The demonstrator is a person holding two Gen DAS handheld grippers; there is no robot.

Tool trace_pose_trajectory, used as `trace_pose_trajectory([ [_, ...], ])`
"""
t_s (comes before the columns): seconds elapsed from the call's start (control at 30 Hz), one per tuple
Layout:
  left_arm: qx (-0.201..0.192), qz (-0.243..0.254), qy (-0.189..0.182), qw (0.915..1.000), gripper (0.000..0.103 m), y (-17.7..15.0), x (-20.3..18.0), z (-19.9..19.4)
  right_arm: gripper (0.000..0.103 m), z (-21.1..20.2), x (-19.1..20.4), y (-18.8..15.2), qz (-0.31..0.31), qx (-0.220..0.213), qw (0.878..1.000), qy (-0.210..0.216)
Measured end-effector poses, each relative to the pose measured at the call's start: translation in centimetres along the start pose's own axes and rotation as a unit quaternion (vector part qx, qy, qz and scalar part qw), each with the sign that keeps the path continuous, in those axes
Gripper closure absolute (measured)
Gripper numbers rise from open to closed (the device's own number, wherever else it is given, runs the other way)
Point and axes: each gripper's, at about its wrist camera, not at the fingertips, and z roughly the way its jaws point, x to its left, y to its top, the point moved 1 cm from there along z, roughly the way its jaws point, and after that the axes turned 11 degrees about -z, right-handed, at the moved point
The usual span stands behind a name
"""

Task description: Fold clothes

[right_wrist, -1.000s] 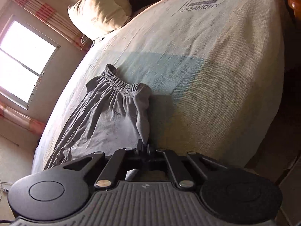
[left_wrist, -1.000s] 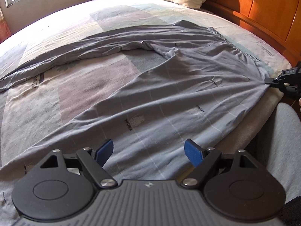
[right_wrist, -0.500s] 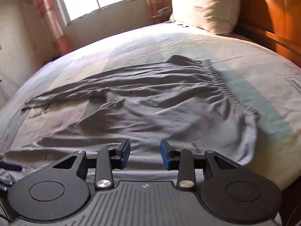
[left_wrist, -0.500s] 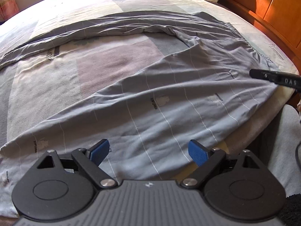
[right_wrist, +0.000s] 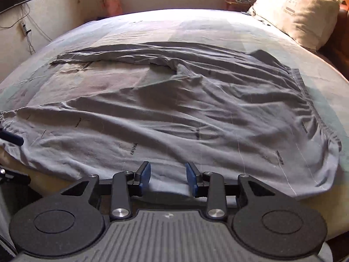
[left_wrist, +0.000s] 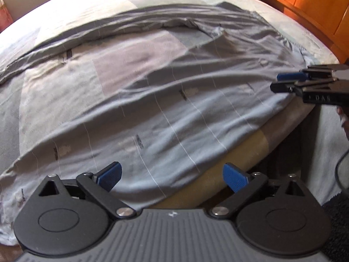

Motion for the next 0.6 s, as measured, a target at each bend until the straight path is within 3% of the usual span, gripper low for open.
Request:
trace_pose_trajectory([
  [0.13,-0.012,-0.015,0.0,0.9998,0.004,1.5,1.2,1.7,0.058,1.9,4.5,2.5,-0.056,-0.016,0.997,0.047],
  [0.23,0.017,-0.028,0.032,0.9989,0.005,0.4,2.2,3.2,0.058,3.8,6.6,2.7,-0.079,0.0,0.994,0.073],
  [0.33,0.021,-0.03,0.015,0.9992,0.004,-1.4,3.3,1.7,0.056,3.7,6.9,1.5,-0.092,0.003,0.994,0.067],
  [0.43,0.019,-0.029,0.006,0.9994,0.004,-2.0,5.4,0.0,0.056,3.1,5.9,1.1,-0.058,0.008,0.995,0.077],
  [0.5,-0.003,-0.052,0.046,0.9976,0.004,-1.3,8.5,-1.1,0.056,3.1,5.6,1.2,-0.038,0.011,0.996,0.08],
  [0.6,-0.001,-0.092,0.078,0.9928,0.005,-1.9,12.5,-1.3,0.053,3.1,5.6,1.4,-0.024,0.015,0.996,0.079],
])
